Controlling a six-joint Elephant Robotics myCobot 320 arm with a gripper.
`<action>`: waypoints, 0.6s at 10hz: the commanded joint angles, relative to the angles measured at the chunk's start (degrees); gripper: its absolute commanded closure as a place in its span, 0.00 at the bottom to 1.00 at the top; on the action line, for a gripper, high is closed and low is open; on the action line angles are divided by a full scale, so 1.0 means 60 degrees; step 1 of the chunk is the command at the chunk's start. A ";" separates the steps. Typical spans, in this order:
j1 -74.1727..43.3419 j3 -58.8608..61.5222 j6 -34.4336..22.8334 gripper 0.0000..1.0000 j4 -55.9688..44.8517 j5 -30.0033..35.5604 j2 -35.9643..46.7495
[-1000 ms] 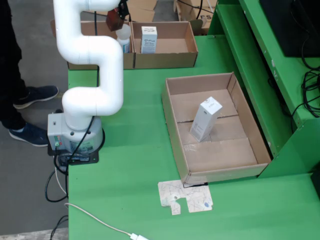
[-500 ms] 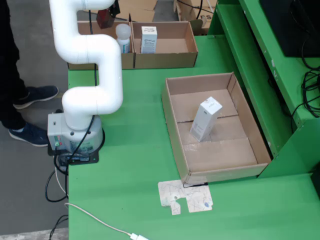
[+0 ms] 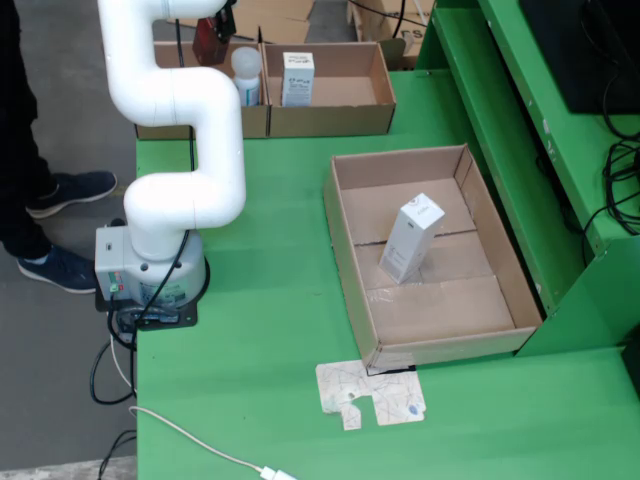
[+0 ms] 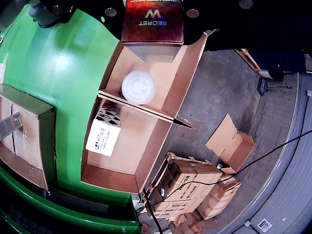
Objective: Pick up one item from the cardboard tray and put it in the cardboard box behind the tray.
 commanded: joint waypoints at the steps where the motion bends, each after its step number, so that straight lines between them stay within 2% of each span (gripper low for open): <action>1: -0.0124 0.0205 0.0154 1.00 0.0220 -0.0004 0.0006; 6: -0.0009 0.0205 0.0516 1.00 0.0045 -0.0027 -0.0056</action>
